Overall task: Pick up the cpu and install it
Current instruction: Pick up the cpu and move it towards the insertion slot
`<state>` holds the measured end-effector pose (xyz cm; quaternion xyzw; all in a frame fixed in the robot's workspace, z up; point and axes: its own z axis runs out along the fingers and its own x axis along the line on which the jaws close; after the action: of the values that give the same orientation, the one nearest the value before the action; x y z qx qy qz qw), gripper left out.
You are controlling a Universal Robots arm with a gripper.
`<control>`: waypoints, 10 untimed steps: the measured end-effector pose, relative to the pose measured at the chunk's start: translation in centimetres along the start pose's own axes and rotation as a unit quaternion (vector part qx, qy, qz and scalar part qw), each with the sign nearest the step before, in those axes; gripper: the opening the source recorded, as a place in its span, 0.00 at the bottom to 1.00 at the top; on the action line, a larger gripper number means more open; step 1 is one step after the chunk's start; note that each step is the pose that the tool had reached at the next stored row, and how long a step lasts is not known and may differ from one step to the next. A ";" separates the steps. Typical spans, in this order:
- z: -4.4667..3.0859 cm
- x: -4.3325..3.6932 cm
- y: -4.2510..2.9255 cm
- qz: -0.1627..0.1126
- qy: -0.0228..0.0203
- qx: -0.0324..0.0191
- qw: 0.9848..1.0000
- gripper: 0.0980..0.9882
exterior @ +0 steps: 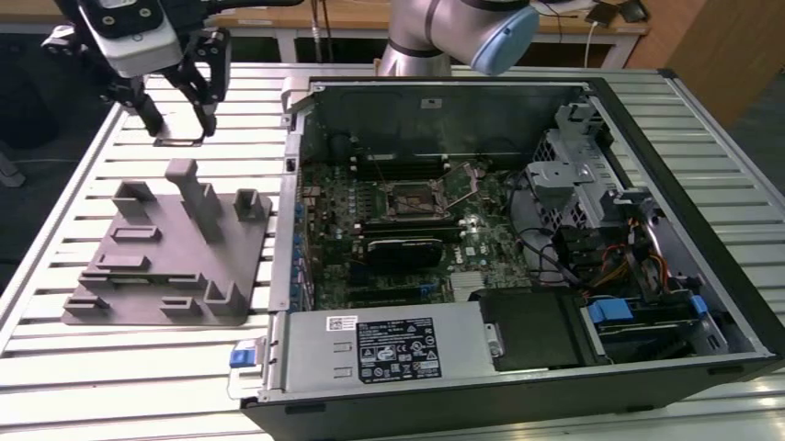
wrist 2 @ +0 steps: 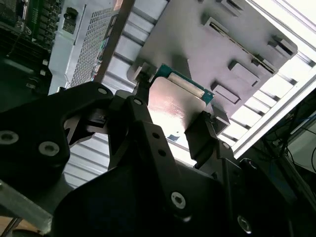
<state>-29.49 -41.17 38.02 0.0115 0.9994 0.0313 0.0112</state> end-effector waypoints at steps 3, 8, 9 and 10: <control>0.02 -0.92 0.02 0.000 0.000 0.000 1.000 0.50; 0.06 -2.66 0.06 0.000 0.000 0.000 1.000 0.50; 0.07 -3.06 0.07 0.000 0.000 0.000 1.000 0.50; 0.09 -3.45 0.08 0.000 0.000 0.000 1.000 0.50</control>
<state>-26.03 -41.17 38.02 0.0115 0.9994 0.0314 0.0109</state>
